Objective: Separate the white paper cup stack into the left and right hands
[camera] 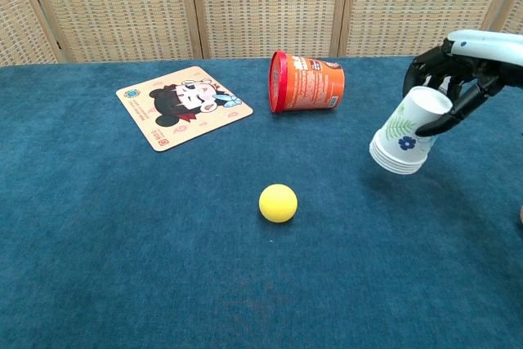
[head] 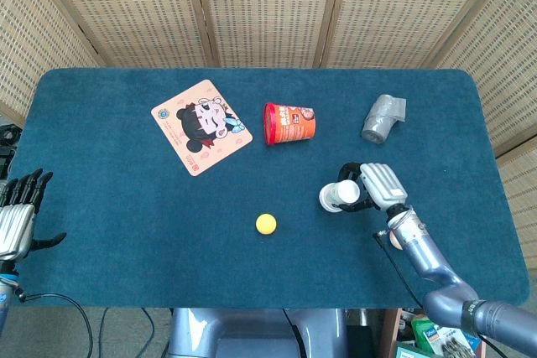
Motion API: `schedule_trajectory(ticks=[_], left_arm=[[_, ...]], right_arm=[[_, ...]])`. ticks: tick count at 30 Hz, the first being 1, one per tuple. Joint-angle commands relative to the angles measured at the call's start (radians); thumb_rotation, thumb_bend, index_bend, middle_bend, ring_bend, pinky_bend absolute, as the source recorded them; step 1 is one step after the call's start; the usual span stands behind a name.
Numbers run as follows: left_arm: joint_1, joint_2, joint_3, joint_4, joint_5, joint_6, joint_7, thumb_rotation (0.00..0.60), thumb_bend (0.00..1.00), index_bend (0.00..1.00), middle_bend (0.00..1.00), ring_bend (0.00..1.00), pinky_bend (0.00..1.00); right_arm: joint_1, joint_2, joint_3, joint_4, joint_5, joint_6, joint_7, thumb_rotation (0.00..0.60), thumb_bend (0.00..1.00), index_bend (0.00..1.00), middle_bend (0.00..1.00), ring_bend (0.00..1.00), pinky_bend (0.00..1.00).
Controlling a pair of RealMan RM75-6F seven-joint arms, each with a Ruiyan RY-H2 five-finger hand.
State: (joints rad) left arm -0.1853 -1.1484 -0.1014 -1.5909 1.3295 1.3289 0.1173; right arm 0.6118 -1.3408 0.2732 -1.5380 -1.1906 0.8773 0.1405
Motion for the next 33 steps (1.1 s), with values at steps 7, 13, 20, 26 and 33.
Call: schedule_trajectory(ticks=[7,13,20,26,33], left_arm=[[-0.120,-0.092,-0.053,0.196,0.151,0.010,-0.170,0.600,0.14,0.00,0.00,0.00,0.00],[-0.209,-0.117,-0.083,0.230,0.184,-0.041,-0.210,0.600,0.14,0.00,0.00,0.00,0.00],[-0.302,-0.191,-0.110,0.290,0.233,-0.037,-0.199,0.600,0.14,0.00,0.00,0.00,0.00],[-0.387,-0.282,-0.116,0.387,0.279,-0.038,-0.215,0.600,0.14,0.00,0.00,0.00,0.00],[-0.464,-0.421,-0.138,0.490,0.313,0.018,-0.269,0.600,0.14,0.13,0.00,0.00,0.00]], right_arm=[[0.137,0.006,0.176,-0.058,0.340,-0.233,0.222,0.600,0.37,0.60,0.61,0.48,0.62],[0.217,-0.064,0.232,-0.012,0.519,-0.298,0.309,0.600,0.41,0.60,0.62,0.48,0.62],[0.301,-0.115,0.283,0.019,0.730,-0.310,0.373,0.600,0.43,0.60,0.62,0.48,0.62],[0.334,-0.140,0.295,-0.001,0.841,-0.278,0.394,0.600,0.45,0.61,0.62,0.48,0.62],[0.346,-0.150,0.286,-0.039,0.873,-0.270,0.384,0.600,0.45,0.61,0.63,0.48,0.62]])
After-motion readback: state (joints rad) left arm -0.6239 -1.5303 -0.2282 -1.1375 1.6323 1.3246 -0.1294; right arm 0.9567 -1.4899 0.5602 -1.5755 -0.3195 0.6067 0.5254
